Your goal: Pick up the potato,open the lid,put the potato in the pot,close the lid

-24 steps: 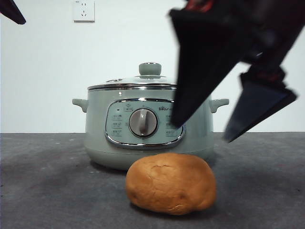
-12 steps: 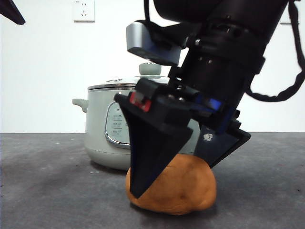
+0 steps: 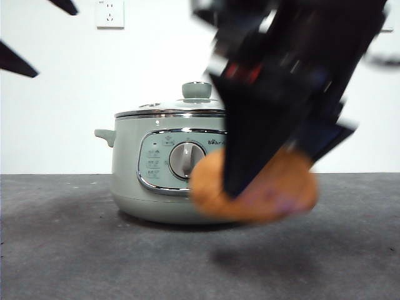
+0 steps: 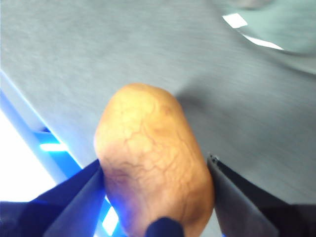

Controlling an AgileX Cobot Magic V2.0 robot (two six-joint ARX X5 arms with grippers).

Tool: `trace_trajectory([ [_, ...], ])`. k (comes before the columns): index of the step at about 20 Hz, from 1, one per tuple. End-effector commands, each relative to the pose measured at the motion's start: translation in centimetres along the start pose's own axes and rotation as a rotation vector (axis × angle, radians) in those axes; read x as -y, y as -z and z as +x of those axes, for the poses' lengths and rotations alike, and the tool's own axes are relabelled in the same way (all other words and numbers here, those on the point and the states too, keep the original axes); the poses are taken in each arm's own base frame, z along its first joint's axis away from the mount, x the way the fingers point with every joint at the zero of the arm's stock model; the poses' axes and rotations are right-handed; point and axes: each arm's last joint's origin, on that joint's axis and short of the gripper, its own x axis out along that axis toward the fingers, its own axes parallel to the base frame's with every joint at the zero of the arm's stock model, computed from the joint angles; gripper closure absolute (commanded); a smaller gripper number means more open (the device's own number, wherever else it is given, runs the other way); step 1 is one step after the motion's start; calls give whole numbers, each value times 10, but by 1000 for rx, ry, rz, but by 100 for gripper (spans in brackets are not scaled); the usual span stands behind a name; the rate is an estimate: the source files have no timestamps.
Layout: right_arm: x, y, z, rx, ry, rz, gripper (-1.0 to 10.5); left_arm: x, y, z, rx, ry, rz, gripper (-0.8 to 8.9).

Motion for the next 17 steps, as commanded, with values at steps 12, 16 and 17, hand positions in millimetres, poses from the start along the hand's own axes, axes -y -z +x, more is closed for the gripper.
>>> trace_trajectory([
  [12,12,21,-147,163,188,204,949,38,-127,101,17,-122,280,216],
  [16,13,31,-150,104,198,238,949,42,-140,138,24,-166,322,216],
  [17,13,32,-149,93,200,243,949,42,-139,147,16,-178,331,216],
])
